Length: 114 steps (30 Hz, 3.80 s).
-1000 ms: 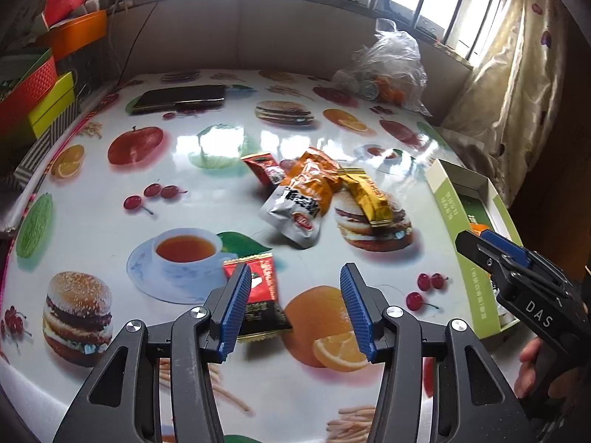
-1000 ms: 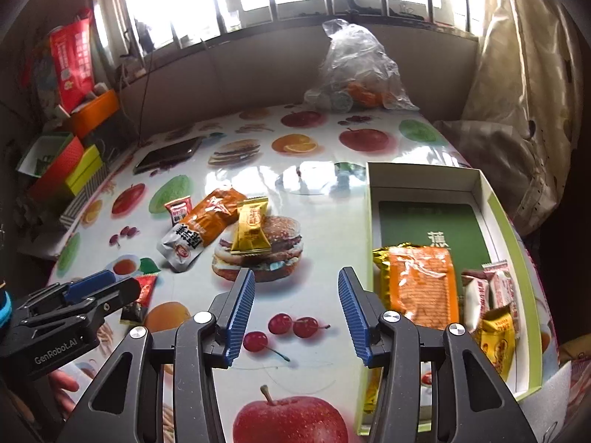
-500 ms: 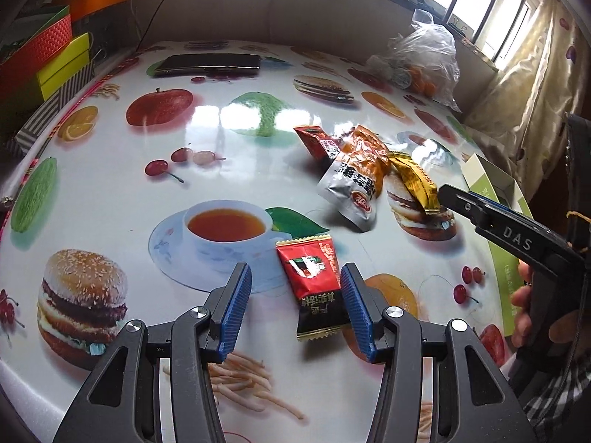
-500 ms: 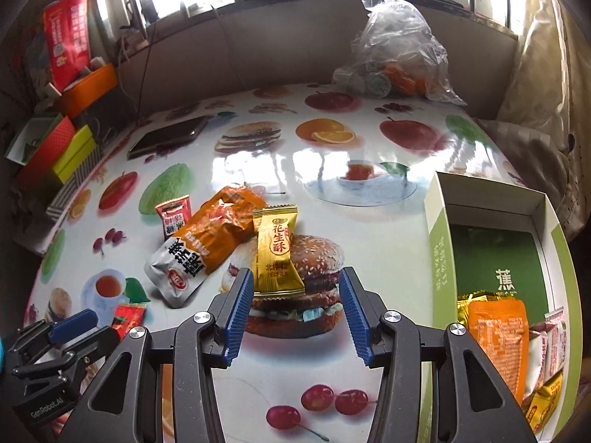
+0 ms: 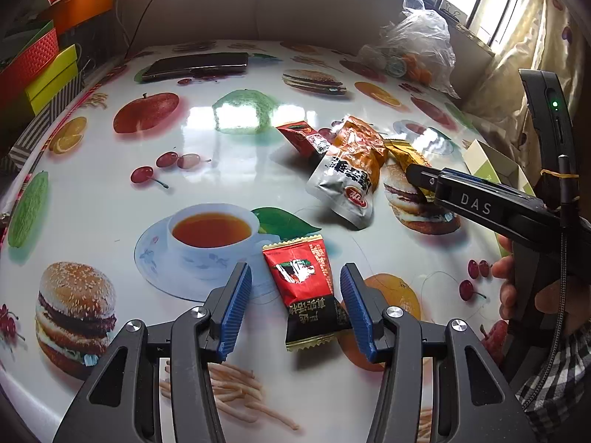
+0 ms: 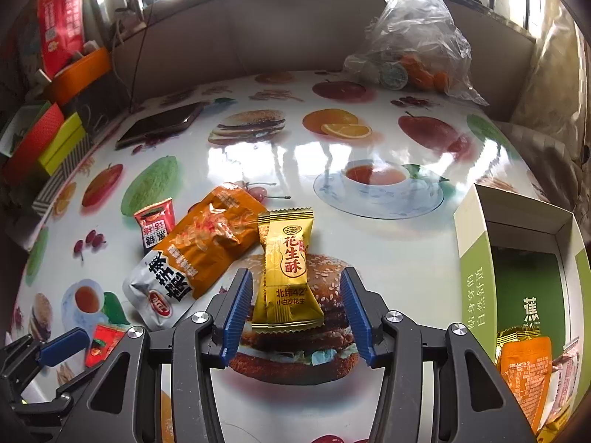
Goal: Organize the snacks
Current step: 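Move the right gripper over another yellow peanut candy while the left approaches a red packet, then close the right gripper on the yellow peanut candy while the left grips the red packet, then carry the peanut candy and red packet over the green box with both grippers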
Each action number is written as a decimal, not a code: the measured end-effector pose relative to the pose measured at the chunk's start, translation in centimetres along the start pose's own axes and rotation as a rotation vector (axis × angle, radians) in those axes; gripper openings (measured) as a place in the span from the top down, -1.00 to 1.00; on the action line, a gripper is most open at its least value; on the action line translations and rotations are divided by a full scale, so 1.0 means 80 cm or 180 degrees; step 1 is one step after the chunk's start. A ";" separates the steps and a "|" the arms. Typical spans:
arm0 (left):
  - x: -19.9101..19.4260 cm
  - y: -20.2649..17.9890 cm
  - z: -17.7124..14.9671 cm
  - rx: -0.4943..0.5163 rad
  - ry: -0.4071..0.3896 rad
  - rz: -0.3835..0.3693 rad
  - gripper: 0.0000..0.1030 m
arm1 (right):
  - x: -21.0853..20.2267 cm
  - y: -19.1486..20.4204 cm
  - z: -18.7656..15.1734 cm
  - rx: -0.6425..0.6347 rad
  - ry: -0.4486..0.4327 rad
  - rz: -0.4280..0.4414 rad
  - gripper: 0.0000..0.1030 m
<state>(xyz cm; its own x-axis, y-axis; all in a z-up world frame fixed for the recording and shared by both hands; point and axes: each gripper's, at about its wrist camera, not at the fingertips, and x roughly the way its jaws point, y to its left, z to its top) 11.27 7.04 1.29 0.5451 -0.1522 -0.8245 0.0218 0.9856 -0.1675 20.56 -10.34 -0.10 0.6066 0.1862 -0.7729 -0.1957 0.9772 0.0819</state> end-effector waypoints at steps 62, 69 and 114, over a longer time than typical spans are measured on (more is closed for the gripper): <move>-0.055 -0.046 -0.001 0.0252 -0.0264 -0.0066 0.53 | -0.106 -0.019 -0.046 0.0240 -0.0295 0.0019 0.49; -0.068 -0.076 0.006 0.0388 -0.0331 -0.0191 0.53 | -0.139 -0.035 -0.055 0.0315 -0.0413 -0.0034 0.49; -0.024 -0.267 0.040 0.0959 -0.0133 -0.0927 0.53 | -0.204 -0.194 -0.121 0.1005 -0.0550 -0.0678 0.49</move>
<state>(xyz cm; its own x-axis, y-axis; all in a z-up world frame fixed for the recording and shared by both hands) 12.42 -13.49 8.16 0.5132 -0.4307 -0.7424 0.4208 0.8802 -0.2197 6.23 -29.54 5.18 0.7336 -0.0353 -0.6787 0.1776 0.9739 0.1414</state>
